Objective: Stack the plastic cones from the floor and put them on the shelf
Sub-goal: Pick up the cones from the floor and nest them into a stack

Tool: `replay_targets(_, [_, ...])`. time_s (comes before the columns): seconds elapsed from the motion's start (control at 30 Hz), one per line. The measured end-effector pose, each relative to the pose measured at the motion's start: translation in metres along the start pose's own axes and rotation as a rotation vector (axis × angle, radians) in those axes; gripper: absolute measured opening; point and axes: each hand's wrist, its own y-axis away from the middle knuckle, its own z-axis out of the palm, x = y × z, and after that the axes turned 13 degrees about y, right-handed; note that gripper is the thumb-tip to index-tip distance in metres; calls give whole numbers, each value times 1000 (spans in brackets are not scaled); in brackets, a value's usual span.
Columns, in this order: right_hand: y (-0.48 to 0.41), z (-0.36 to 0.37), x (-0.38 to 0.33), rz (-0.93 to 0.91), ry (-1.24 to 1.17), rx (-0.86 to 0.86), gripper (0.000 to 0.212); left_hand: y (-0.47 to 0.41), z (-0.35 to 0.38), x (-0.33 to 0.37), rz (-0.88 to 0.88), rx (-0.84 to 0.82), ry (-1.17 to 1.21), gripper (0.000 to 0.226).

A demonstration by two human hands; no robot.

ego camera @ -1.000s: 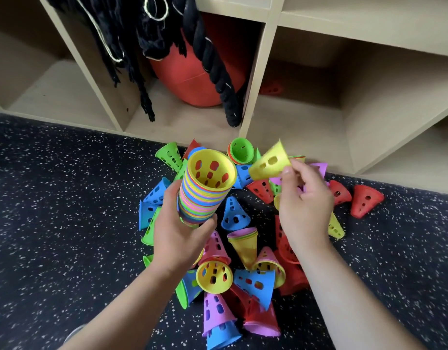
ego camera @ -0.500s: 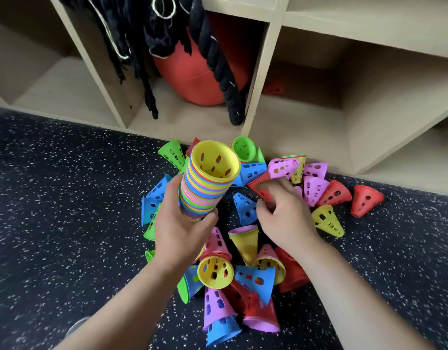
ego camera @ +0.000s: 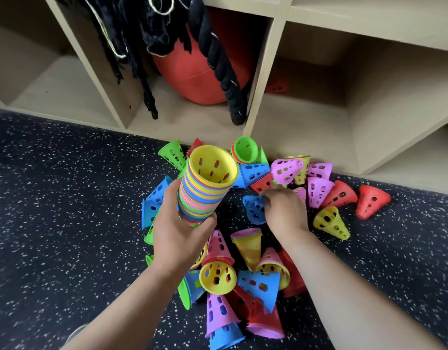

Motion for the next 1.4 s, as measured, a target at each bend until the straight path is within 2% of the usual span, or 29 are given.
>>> replay_targets(0.13, [8, -35, 3, 237, -510, 252, 20, -2, -1, -3, 2, -11, -16, 79])
replay_targets(0.23, [11, -87, 2, 460, -1057, 268, 27, -1, 0, -4, -6, -19, -22, 78])
replay_targets(0.3, [14, -126, -4, 499, -1348, 284, 31, 2, 3, -4, -5, -27, -28, 77])
replay_targets(0.33, [15, -142, -8, 478, -1408, 270, 34, 4, 5, -3, 6, -37, -28, 78])
replay_targets(0.4, [19, -160, -15, 388, -1347, 209, 33, 7, 9, -1, 33, -64, -20, 80])
replay_targets(0.47, [23, -162, -22, 214, -1095, 97, 19, 11, 12, 2, 49, -81, -18, 82])
replay_targets(0.5, [24, -159, -23, 151, -994, 55, 20, 12, 13, 3, 57, -85, -18, 82])
replay_targets(0.57, [22, -149, -16, 216, -976, 63, 25, 14, 15, 6, 67, -85, -13, 85])
replay_targets(0.67, [13, -132, 15, 482, -1012, 213, 17, 11, 16, 10, 62, -61, 2, 86])
replay_targets(0.73, [2, -113, 40, 542, -820, 201, 19, 9, 16, 10, 44, -38, 11, 82])
replay_targets(0.83, [-24, -80, 58, 415, -431, 61, 33, 4, 15, 6, 17, -17, 4, 79])
replay_targets(0.9, [-42, -61, 59, 267, -292, -42, 42, 2, 15, 3, 9, -11, -2, 79])
replay_targets(1.0, [-61, -41, 55, 201, -202, -151, 34, -1, 18, -1, 17, -16, -21, 79])
replay_targets(1.1, [-59, -37, 54, 213, -39, -98, 33, -3, 20, -4, 21, -24, -19, 79])
replay_targets(1.17, [-52, -33, 58, 203, 8, -121, 23, -4, 21, -5, 19, -21, -19, 79])
replay_targets(1.2, [-47, -30, 60, 192, 1, -183, 24, -5, 21, -6, 20, -22, -15, 78])
replay_targets(1.27, [-38, -23, 64, 151, -39, -341, 54, -6, 21, -7, 21, -20, -5, 78])
replay_targets(1.3, [-35, -20, 66, 135, -60, -384, 61, -7, 20, -7, 18, -16, -1, 79])
replay_targets(1.4, [-29, -14, 71, 53, -38, -415, 48, -8, 21, -8, 6, -21, 3, 77])
